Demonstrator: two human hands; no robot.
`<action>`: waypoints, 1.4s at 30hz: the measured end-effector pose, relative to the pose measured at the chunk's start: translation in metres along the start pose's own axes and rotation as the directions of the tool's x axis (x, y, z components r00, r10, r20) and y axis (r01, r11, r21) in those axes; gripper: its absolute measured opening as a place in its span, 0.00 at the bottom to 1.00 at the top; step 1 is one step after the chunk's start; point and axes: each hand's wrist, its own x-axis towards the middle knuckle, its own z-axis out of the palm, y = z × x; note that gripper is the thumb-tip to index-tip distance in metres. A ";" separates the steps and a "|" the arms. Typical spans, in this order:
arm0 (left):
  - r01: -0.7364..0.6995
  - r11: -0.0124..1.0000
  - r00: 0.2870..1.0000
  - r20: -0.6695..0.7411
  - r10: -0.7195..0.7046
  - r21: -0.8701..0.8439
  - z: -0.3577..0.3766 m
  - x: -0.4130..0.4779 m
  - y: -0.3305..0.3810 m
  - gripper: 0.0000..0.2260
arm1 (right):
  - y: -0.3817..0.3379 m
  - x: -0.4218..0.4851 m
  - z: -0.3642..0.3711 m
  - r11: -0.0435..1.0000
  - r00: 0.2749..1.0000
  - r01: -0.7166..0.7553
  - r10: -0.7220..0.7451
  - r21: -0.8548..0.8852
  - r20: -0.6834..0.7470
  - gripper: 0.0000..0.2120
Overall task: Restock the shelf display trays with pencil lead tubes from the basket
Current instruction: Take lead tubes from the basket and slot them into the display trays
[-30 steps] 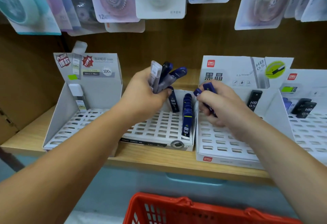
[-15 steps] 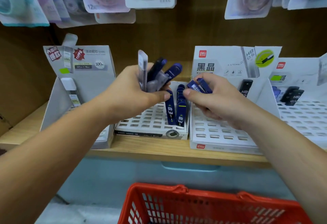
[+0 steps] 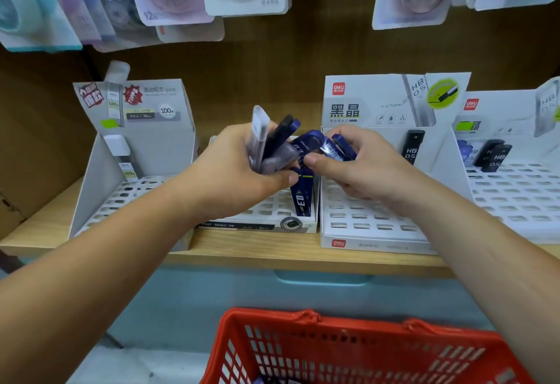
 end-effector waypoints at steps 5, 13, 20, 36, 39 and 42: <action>0.027 0.999 0.999 -0.038 -0.028 -0.042 0.005 0.002 -0.002 0.06 | -0.002 0.002 -0.001 0.988 0.996 -0.089 0.085 0.128 0.033 0.10; 0.050 0.998 0.999 -0.002 -0.050 -0.030 0.010 0.002 0.004 0.08 | -0.010 -0.001 -0.008 0.923 0.988 -0.149 0.149 0.354 0.027 0.08; 0.106 0.958 0.973 -0.168 -0.155 -0.268 0.006 0.005 0.003 0.05 | -0.019 -0.003 -0.015 0.953 0.994 -0.107 0.100 0.283 0.039 0.09; 0.240 0.666 0.905 -0.085 -0.416 -0.706 -0.006 0.012 -0.007 0.11 | -0.036 -0.003 -0.008 0.973 1.000 0.006 -0.006 0.232 0.000 0.10; 0.274 0.675 0.901 -0.064 -0.429 -0.685 -0.006 0.013 -0.010 0.11 | -0.036 -0.002 -0.004 0.983 1.000 0.026 -0.023 0.183 -0.018 0.09; 0.264 0.697 0.902 -0.085 -0.422 -0.666 -0.004 0.015 -0.012 0.12 | -0.034 0.002 -0.001 0.993 0.993 0.042 -0.029 0.112 -0.111 0.06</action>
